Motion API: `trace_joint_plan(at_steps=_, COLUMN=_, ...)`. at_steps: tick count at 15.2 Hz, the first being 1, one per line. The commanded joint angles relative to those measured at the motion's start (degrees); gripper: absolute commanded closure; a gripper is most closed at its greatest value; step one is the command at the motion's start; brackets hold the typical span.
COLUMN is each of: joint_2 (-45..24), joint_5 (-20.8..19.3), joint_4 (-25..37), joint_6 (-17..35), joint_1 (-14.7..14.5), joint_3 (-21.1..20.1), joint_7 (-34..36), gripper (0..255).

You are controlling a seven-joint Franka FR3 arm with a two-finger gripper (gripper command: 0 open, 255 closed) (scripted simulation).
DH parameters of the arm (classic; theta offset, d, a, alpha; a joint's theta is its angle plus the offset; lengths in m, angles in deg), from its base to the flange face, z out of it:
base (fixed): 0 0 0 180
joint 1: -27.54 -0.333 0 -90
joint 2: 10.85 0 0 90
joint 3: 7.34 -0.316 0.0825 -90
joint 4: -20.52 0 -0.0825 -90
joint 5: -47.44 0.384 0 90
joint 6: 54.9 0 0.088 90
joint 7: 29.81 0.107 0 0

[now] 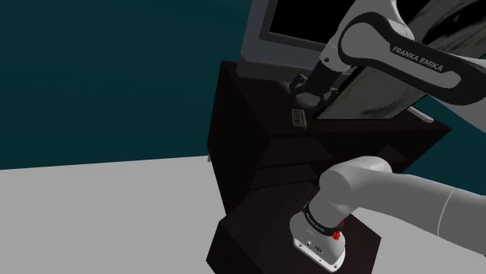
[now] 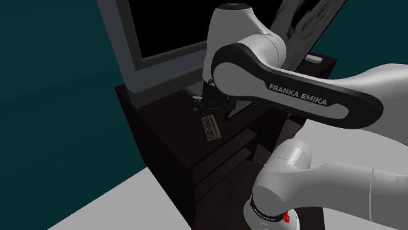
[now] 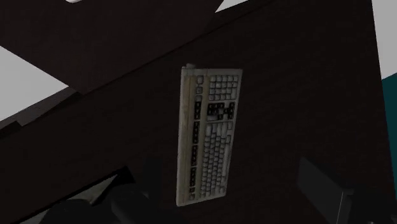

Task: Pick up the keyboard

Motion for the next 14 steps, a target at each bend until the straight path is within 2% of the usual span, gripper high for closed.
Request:
trace_joint_plan(at_steps=1, joint_2=0.1, joint_5=-0.2, joint_4=-3.0, joint_6=0.8, joint_1=0.5, joint_3=0.2, joint_7=0.3, gripper=0)
trace_joint_plan(at_steps=5, joint_2=0.6, joint_5=-0.1, joint_4=-5.3, joint_6=2.5, joint_1=0.6, joint_3=0.0, joint_7=0.2, gripper=0)
trace_joint_plan(at_steps=6, joint_2=0.6, joint_5=0.0, joint_4=-5.1, joint_6=2.3, joint_1=0.5, joint_3=0.0, joint_7=0.3, gripper=255)
trace_joint_plan(at_steps=14, joint_2=0.6, joint_5=0.0, joint_4=-5.1, joint_6=2.3, joint_1=0.5, joint_3=0.0, joint_7=0.3, gripper=255)
